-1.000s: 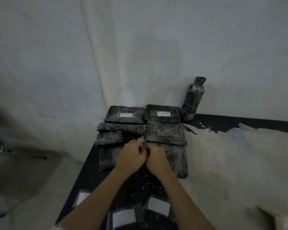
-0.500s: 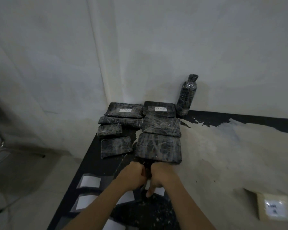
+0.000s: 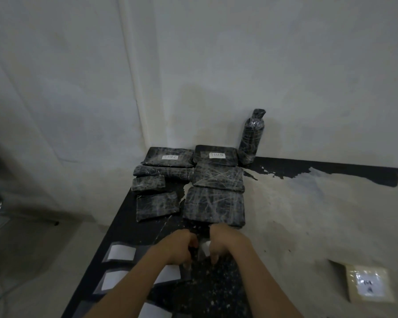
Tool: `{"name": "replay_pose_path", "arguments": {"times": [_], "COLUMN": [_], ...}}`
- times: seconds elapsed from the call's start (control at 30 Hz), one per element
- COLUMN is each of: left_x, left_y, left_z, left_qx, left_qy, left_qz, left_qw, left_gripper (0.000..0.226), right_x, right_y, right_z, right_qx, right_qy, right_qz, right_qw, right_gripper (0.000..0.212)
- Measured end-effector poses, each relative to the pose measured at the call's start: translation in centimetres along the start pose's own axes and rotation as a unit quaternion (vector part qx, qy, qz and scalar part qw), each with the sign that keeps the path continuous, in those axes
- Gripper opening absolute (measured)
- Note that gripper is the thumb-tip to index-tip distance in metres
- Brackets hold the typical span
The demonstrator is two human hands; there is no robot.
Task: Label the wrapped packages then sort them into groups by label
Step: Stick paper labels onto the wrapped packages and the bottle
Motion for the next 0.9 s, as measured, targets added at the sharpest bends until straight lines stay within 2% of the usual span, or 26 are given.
{"name": "replay_pose_path", "arguments": {"times": [0.1, 0.2, 0.3, 0.4, 0.5, 0.57, 0.67, 0.8, 0.9], "left_x": [-0.1, -0.2, -0.2, -0.4, -1.0, -1.3, -1.0, -0.7, -1.3], "left_y": [0.0, 0.0, 0.3, 0.9, 1.1, 0.8, 0.2, -0.2, -0.2], "left_z": [-0.1, -0.2, -1.3, -3.3, -4.9, -5.4, -6.1, -6.5, -7.1], "left_qx": [-0.007, -0.016, -0.015, 0.0, 0.017, 0.019, 0.055, 0.109, 0.145], "left_qy": [-0.001, 0.013, 0.069, 0.168, 0.343, 0.437, 0.487, 0.568, 0.605], "left_qz": [-0.006, -0.002, 0.011, 0.022, -0.011, -0.043, -0.084, -0.073, -0.069], "left_qw": [1.0, 1.0, 0.997, 0.986, 0.939, 0.898, 0.867, 0.812, 0.78], "left_gripper": [0.06, 0.059, 0.048, 0.033, 0.034, 0.045, 0.051, 0.019, 0.014], "right_x": [0.1, 0.0, -0.2, -0.7, -1.2, -1.7, -2.6, -2.3, -1.4], "right_y": [0.3, 0.5, 0.8, 1.2, 1.2, 1.4, 1.7, 0.8, 0.3], "right_z": [-1.2, -2.7, -4.1, -5.3, -5.8, -6.0, -6.2, -6.0, -5.6], "right_qx": [0.021, 0.041, 0.076, 0.156, 0.244, 0.312, 0.376, 0.347, 0.311], "right_qy": [-0.015, -0.081, -0.171, -0.219, -0.242, -0.18, -0.098, -0.113, -0.216], "right_qz": [-0.014, -0.043, -0.085, -0.135, -0.151, -0.157, -0.168, -0.168, -0.183], "right_qw": [1.0, 0.995, 0.979, 0.953, 0.927, 0.92, 0.906, 0.916, 0.907], "right_gripper": [0.034, 0.032, 0.045, 0.035, 0.032, 0.024, 0.006, 0.009, 0.021]}}
Point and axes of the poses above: each hand's wrist, its own y-axis away from the middle knuckle, its own z-axis out of the palm, x = y × z, the point moved 6 cm from there along -y, towards the middle knuckle, and after that the axes turned 11 degrees about -y, right-handed, at the moved point
